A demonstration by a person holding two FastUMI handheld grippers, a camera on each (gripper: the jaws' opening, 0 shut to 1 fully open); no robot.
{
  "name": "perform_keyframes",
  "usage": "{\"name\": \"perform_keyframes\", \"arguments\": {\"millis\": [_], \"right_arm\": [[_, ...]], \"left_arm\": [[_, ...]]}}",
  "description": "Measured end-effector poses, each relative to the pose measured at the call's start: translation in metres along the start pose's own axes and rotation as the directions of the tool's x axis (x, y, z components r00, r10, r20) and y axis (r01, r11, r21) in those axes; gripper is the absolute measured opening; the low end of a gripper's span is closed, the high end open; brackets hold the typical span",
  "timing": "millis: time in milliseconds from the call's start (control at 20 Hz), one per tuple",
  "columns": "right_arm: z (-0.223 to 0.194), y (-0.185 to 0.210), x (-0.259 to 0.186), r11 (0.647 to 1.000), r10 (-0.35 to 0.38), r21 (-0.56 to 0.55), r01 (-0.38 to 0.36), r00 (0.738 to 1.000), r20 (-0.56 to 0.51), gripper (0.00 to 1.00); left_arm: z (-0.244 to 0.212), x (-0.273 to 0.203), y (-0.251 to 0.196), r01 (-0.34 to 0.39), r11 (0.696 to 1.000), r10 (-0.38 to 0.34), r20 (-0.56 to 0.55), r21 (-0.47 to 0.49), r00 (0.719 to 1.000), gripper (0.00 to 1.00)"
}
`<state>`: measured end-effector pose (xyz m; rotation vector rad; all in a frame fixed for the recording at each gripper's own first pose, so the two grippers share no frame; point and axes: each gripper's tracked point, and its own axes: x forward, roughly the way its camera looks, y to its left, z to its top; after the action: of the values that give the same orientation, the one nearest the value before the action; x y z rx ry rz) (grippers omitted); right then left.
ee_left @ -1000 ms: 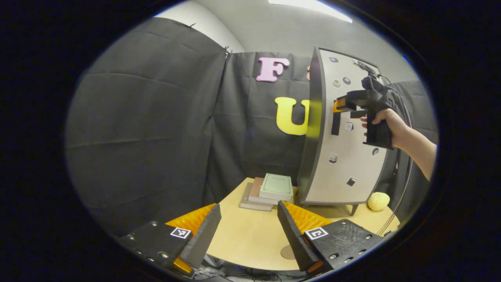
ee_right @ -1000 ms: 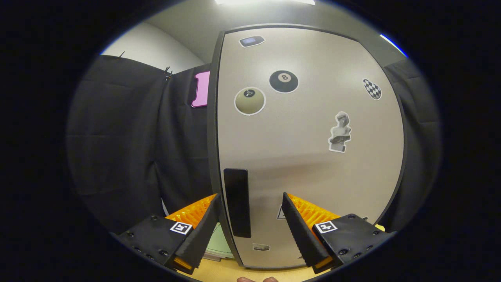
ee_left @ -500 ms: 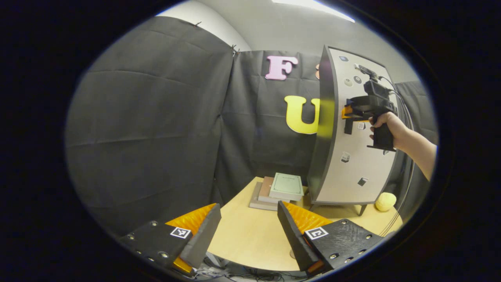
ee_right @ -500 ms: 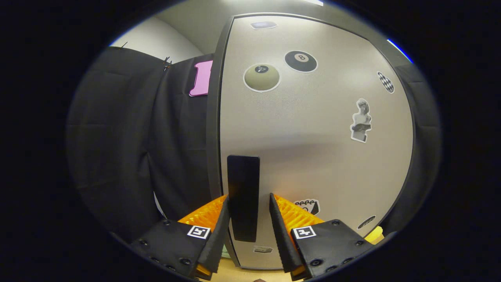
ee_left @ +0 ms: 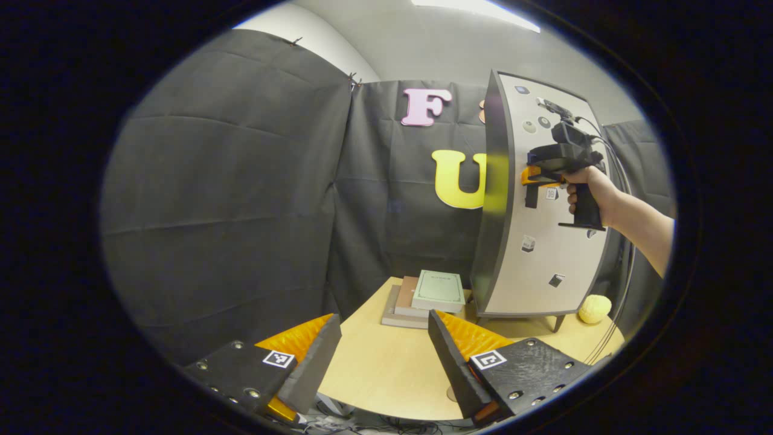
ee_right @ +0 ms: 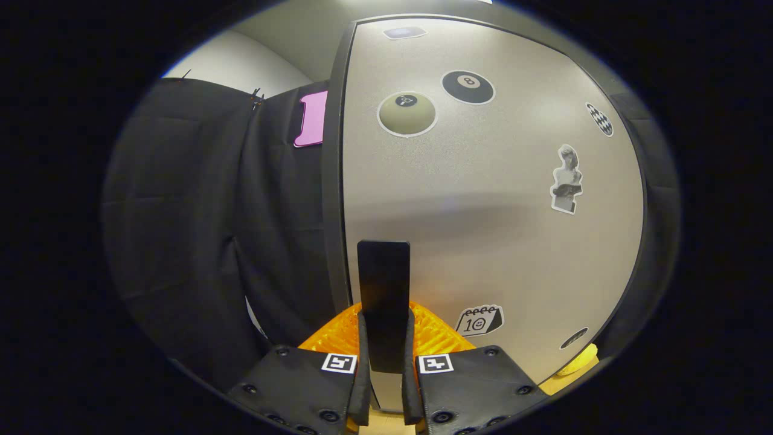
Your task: Open the cabinet door with the right hand, grasp the bottle in the cabinet with the left hand and place it on the coaster, then close the cabinet door with the right hand.
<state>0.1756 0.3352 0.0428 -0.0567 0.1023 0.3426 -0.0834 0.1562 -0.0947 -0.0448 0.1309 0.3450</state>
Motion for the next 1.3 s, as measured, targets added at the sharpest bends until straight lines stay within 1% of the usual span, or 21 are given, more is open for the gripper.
{"name": "perform_keyframes", "arguments": {"millis": [50,350,650,700,750,800,850,900,950,1150,1200,1300], "right_arm": [[0.001,0.001,-0.002,1.000,0.014,-0.006,-0.014,1.000,-0.002,0.18],[0.000,0.001,-0.018,0.996,0.075,-0.038,-0.075,0.997,0.001,0.18],[-0.002,0.002,-0.040,0.987,0.153,-0.045,-0.154,0.988,-0.015,0.18],[-0.003,0.002,-0.043,0.985,0.166,-0.045,-0.166,0.986,-0.019,0.18],[-0.003,0.001,-0.046,0.983,0.179,-0.043,-0.180,0.984,-0.020,0.18],[-0.003,-0.001,-0.049,0.981,0.191,-0.041,-0.192,0.981,-0.019,0.18],[-0.003,-0.002,-0.053,0.979,0.200,-0.039,-0.201,0.980,-0.018,0.18],[-0.003,-0.003,-0.054,0.978,0.206,-0.040,-0.207,0.978,-0.018,0.17],[-0.003,-0.004,-0.056,0.976,0.213,-0.042,-0.213,0.977,-0.016,0.18],[-0.005,-0.009,-0.062,0.971,0.237,-0.036,-0.237,0.971,-0.024,0.18],[-0.005,-0.010,-0.064,0.970,0.241,-0.034,-0.242,0.970,-0.025,0.18],[-0.006,-0.012,-0.067,0.968,0.248,-0.032,-0.249,0.968,-0.017,0.19]], "left_arm": [[-0.001,-0.001,0.000,-0.001,1.000,0.001,-0.002,-0.004,1.000,0.86],[-0.002,-0.006,-0.003,-0.005,1.000,0.005,-0.010,-0.015,1.000,0.86],[-0.002,-0.030,-0.017,0.002,1.000,-0.002,-0.005,0.005,1.000,0.86],[0.001,-0.035,-0.017,-0.011,1.000,0.011,0.007,0.011,1.000,0.86],[0.009,-0.039,-0.016,-0.024,1.000,0.023,0.028,0.014,0.999,0.90],[0.015,-0.043,-0.017,-0.032,0.999,0.031,0.051,0.016,0.998,0.90],[0.020,-0.047,-0.020,-0.036,0.999,0.034,0.068,0.015,0.997,0.85],[0.020,-0.050,-0.020,-0.037,0.999,0.036,0.076,0.012,0.996,0.85],[0.019,-0.050,-0.020,-0.037,0.999,0.036,0.079,0.010,0.996,0.85],[0.016,-0.050,-0.025,-0.014,1.000,0.013,0.062,0.013,0.998,0.85],[0.016,-0.051,-0.026,-0.005,1.000,0.005,0.061,0.014,0.998,0.94],[0.018,-0.052,-0.027,0.009,1.000,-0.010,0.061,0.017,0.998,0.94]]}}
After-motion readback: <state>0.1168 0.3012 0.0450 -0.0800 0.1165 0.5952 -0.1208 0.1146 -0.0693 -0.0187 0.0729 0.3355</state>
